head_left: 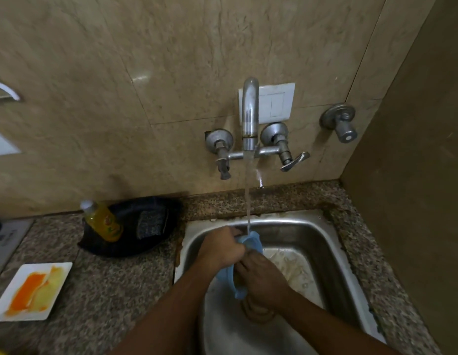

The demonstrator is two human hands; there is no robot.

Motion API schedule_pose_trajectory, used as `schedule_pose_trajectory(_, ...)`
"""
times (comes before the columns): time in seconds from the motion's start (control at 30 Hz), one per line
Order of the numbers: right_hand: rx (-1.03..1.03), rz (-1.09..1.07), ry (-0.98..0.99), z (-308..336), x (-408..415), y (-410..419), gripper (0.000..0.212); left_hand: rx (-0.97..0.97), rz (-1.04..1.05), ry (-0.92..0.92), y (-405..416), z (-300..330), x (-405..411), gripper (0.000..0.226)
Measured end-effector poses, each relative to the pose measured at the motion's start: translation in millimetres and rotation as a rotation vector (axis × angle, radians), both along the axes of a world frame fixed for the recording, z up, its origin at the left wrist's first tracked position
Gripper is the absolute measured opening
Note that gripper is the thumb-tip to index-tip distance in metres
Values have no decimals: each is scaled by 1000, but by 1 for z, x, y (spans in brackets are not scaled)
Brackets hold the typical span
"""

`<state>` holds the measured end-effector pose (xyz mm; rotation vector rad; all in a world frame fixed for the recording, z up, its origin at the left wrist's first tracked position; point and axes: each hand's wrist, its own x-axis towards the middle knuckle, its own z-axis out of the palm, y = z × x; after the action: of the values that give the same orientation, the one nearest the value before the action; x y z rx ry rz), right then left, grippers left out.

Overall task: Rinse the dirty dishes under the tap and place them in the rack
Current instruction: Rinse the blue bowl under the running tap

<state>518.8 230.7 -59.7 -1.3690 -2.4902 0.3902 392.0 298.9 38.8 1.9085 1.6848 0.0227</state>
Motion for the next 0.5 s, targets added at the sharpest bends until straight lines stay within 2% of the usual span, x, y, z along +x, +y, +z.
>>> schedule_pose_trajectory(0.07, -62, -59, 31, 2, -8, -2, 65, 10, 7, -17, 5, 2, 3, 42)
schedule_pose_trajectory(0.13, -167, -189, 211, 15, -20, -7, 46, -28, 94, -138, 14, 0, -1, 46)
schedule_pose_trajectory(0.2, -290, -357, 301, 24, -23, -7, 33, -106, 193, -310, 13, -5, -5, 64)
schedule_pose_trajectory(0.3, -408, -481, 426, 28, -26, -5, 29, -121, 178, -335, -10, -17, -2, 79)
schedule_pose_trajectory(0.4, -506, -434, 539, 38, -44, -5, 26, 93, 195, -284, -19, -21, 2, 60)
schedule_pose_trajectory(0.5, -535, -308, 499, 36, -35, -11, 36, 133, 122, -190, -13, -11, 1, 47)
